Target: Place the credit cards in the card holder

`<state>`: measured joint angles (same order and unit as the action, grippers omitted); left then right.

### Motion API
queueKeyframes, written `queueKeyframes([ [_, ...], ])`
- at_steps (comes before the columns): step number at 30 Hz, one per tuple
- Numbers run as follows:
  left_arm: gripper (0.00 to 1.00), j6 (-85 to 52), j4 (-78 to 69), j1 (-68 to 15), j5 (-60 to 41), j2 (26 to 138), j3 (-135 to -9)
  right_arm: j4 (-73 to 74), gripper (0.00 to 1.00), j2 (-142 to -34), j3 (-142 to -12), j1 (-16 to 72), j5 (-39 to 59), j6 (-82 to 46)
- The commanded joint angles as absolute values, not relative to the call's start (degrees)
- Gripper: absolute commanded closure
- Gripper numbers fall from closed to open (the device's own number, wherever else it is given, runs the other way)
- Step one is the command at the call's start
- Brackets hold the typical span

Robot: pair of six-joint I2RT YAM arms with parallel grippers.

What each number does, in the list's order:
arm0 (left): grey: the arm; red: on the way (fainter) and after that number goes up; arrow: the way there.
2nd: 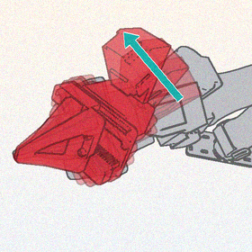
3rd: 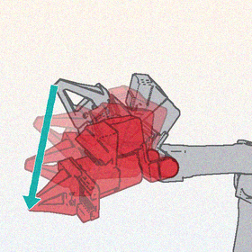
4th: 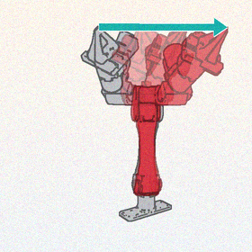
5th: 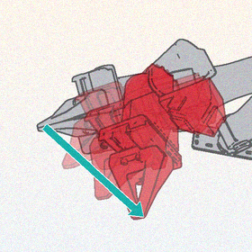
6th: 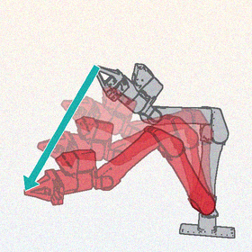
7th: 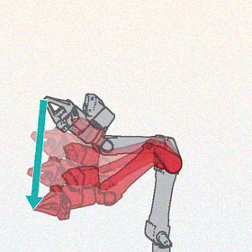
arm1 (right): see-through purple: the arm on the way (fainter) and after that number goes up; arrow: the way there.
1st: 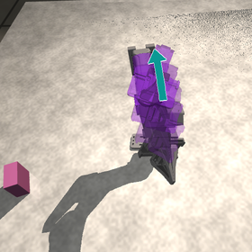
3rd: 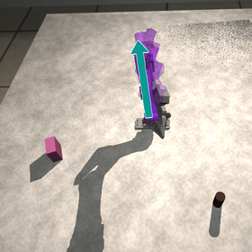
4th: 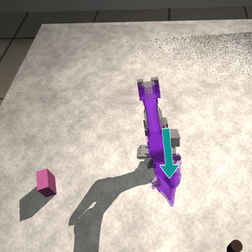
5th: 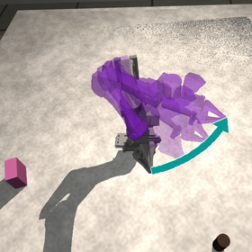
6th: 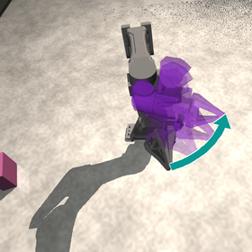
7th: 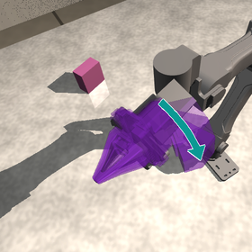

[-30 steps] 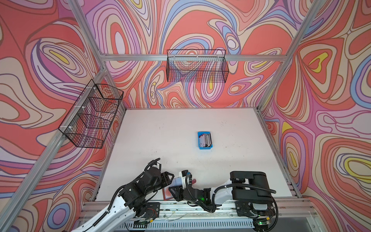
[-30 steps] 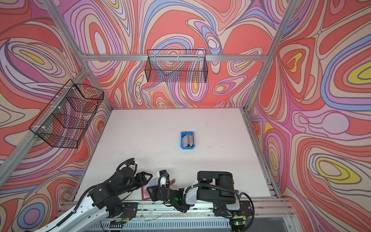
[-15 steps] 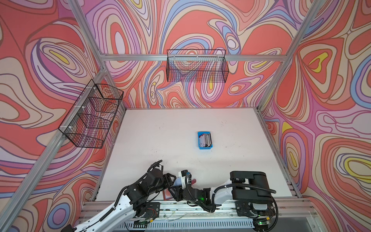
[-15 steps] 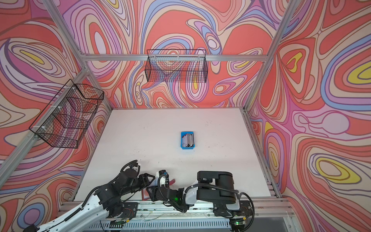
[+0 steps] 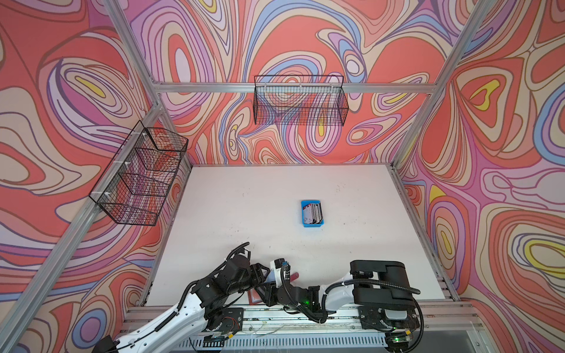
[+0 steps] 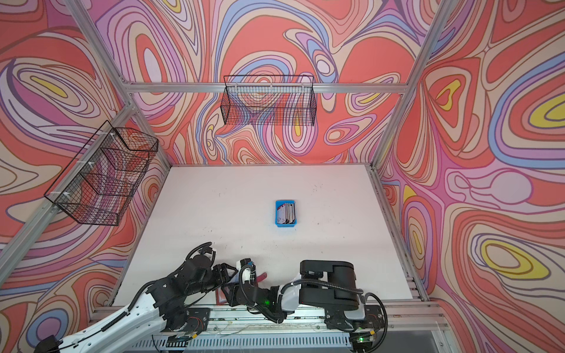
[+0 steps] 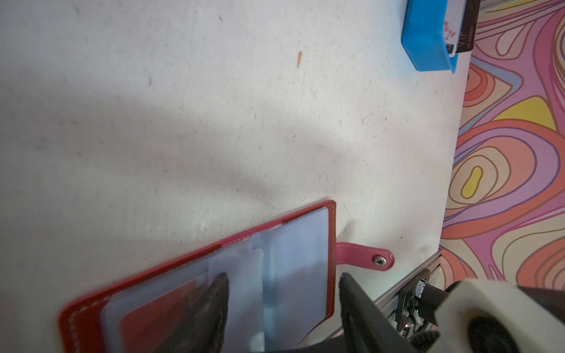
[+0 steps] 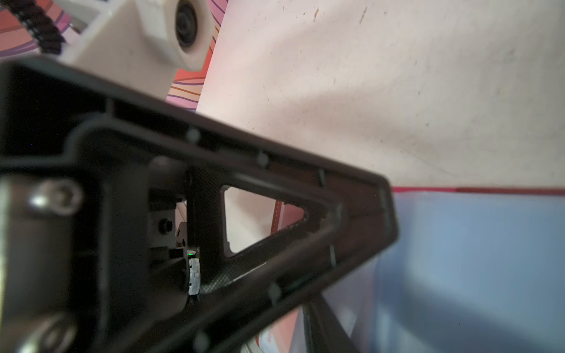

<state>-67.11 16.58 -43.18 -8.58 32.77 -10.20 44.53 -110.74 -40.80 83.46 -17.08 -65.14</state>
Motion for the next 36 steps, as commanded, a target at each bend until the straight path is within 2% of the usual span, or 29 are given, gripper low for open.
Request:
queueKeyframes([
  [1,0.4,-66.7,15.6,-43.4,-8.0,32.4,-11.6,44.2,0.67,-112.0,-41.4,83.8,-17.2,-64.9],
  [9,0.39,-67.2,15.5,-43.4,-8.7,33.7,-10.4,44.0,0.67,-111.1,-41.1,83.8,-17.5,-64.5],
  [15,0.39,-67.8,15.5,-43.4,-8.4,33.0,-8.7,41.0,0.64,-106.1,-39.7,83.8,-19.7,-63.5],
  [25,0.39,-67.9,17.8,-43.4,-7.4,29.7,-8.7,42.9,0.62,-105.3,-33.8,83.8,-22.8,-69.2],
  [36,0.39,-67.4,21.5,-43.4,-7.2,28.1,-10.5,42.1,0.63,-109.0,-41.6,84.8,-18.2,-63.7],
])
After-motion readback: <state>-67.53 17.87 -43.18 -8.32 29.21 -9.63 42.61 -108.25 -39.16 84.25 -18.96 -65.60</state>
